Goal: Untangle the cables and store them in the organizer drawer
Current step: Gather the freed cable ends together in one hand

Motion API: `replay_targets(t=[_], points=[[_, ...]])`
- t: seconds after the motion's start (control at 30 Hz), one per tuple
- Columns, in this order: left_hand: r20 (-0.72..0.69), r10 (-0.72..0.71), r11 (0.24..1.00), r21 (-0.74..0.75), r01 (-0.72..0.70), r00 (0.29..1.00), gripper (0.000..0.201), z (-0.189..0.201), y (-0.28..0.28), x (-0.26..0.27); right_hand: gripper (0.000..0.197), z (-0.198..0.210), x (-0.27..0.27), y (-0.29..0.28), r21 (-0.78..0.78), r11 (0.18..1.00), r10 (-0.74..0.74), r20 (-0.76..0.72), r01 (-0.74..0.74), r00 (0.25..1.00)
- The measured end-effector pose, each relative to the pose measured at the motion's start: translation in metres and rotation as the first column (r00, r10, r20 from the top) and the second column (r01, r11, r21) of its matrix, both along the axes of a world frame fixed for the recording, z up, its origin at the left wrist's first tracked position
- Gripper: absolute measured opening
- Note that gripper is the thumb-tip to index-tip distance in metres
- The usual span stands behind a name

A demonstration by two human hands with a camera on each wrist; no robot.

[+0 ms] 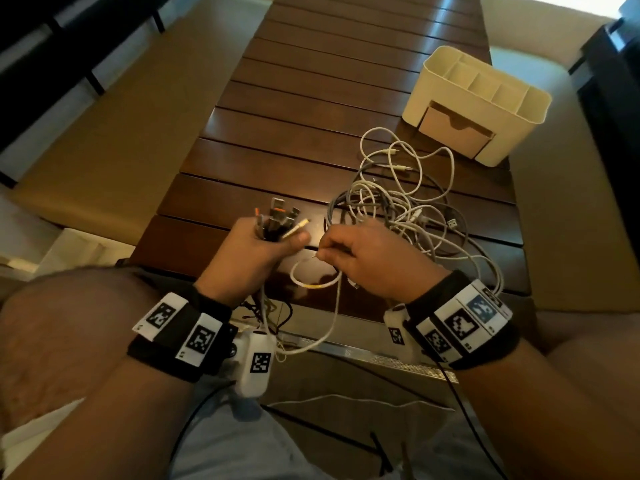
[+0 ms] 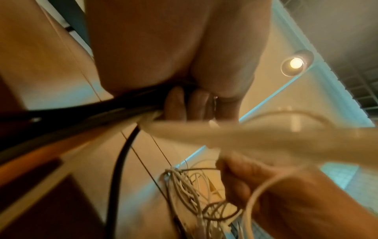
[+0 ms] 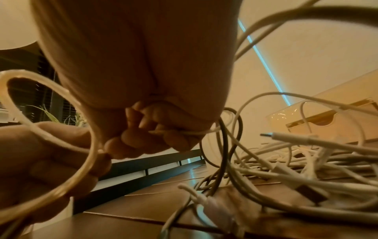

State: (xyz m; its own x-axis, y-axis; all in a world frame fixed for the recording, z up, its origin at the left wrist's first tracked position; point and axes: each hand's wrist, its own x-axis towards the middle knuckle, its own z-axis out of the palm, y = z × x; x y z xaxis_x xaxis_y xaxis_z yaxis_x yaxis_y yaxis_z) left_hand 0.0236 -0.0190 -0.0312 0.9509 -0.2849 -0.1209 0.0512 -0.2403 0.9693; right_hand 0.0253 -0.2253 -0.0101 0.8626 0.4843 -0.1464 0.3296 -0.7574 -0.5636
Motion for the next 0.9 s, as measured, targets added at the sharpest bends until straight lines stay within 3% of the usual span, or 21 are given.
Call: replay_targets(t=[0.1,0.23,0.3,0.37,0.5,0.63,0.73,0.9], points=[[-0.059,-0.117,0.992,0.033,0.119,0.991,0.037,0.0,-0.004,-0.002,0.017,0.0,0.0,0.003,0.001,1.0,-0.003,0.103,0.003,0.995],[-0.071,-0.145,0.989,-0.028,0.143,0.987,0.034,0.009,0.0,0.003,0.025,-0.002,0.001,0.002,0.052,0.998,0.014,0.152,-0.022,0.988],[-0.09,-0.013,0.989,-0.149,0.0,0.996,0.031,0.015,0.007,0.004,0.03,0.005,0.004,-0.001,0.059,0.998,-0.004,0.19,-0.007,0.982],[-0.12,0.133,0.939,-0.302,-0.164,0.984,0.028,0.015,0.023,0.007,0.029,0.01,0.011,-0.014,0.031,0.999,-0.051,0.21,0.045,0.976],[-0.178,0.193,0.83,-0.495,-0.257,0.965,0.025,0.022,0.049,0.012,0.026,0.009,0.028,-0.049,-0.047,0.983,-0.165,0.219,0.179,0.962],[-0.16,0.213,0.901,-0.349,-0.257,0.964,0.013,0.019,0.039,0.011,0.015,-0.001,0.028,-0.053,-0.069,0.985,-0.149,0.104,0.157,0.983],[-0.179,0.242,0.91,-0.298,-0.287,0.954,0.012,0.015,0.032,0.01,0.016,-0.004,0.028,-0.052,-0.115,0.982,-0.157,-0.037,0.152,0.987],[-0.241,0.248,0.889,-0.329,-0.319,0.938,0.014,0.014,0.038,0.01,0.022,-0.001,0.024,-0.047,-0.203,0.974,-0.088,0.085,0.103,0.993]])
